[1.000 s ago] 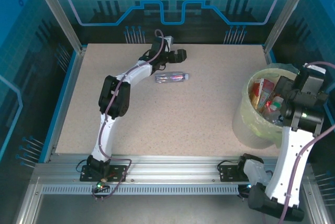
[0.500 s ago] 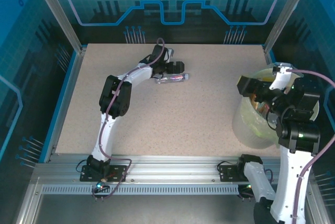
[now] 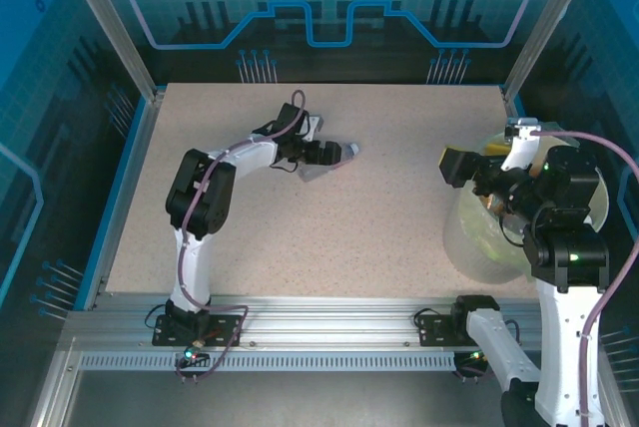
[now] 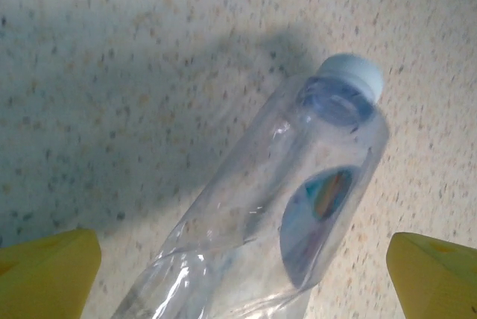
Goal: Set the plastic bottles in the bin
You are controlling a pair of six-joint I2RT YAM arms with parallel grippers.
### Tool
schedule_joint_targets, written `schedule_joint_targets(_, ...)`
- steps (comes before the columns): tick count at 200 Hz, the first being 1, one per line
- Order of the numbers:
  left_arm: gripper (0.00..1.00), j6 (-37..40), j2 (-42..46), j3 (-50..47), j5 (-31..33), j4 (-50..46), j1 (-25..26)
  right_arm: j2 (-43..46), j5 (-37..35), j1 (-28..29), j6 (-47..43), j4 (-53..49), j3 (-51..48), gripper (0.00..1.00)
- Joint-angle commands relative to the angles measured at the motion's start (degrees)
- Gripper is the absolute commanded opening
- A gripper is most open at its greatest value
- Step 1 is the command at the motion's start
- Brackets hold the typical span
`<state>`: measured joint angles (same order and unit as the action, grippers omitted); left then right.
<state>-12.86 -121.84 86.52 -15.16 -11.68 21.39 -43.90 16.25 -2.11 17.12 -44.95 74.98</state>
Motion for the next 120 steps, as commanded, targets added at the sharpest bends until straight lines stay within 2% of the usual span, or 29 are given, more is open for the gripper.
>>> schedule_joint_targets(1,0.99,4.2,4.2,-4.0,1.3,-1.5,0.8,-0.5,-1.4,1.2,0.1,1.3,-0.2,1.0)
schedule_joint_targets(39,0.94,9.1,5.7,-6.5,12.1,-6.6,5.2,-1.1,-3.5,2.0,0.1,1.4,-0.3,1.0)
schedule_joint_targets(88,0.85,13.1,2.4,-3.4,15.9,-10.7,10.1,-1.0,-4.5,2.2,0.1,1.2,-0.4,1.0)
schedule_joint_targets(120,0.75,12.3,0.9,-1.8,22.1,-11.4,12.5,-0.5,-5.4,2.3,-0.1,0.7,-0.4,1.0)
